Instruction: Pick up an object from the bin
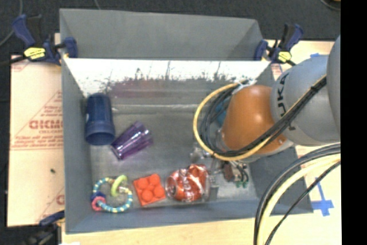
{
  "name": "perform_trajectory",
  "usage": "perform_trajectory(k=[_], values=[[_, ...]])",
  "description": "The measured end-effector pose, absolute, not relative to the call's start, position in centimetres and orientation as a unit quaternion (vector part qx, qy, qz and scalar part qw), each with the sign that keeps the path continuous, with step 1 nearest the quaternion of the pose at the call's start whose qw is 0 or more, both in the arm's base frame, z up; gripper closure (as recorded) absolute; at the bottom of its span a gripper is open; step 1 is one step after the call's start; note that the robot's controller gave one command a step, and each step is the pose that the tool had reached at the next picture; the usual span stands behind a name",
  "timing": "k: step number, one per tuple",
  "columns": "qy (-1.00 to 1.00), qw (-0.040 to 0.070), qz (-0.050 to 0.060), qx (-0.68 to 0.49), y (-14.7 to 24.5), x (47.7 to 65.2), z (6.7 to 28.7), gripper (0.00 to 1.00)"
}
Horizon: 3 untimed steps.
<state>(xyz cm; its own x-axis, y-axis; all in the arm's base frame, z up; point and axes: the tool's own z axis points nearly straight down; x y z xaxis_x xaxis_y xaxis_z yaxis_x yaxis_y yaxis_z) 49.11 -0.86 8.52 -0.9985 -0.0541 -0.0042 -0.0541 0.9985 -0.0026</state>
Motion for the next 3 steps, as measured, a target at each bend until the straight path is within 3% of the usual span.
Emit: perform_trajectory(k=[1,2,3], values=[[0.996,0.005,-0.002,-0.089,0.96,48.39,7.57,0.00],[0.999,0.008,-0.001,-0.048,1.90,47.47,7.16,1.00],[0.999,0.008,-0.001,-0.049,1.90,47.48,7.16,1.00]])
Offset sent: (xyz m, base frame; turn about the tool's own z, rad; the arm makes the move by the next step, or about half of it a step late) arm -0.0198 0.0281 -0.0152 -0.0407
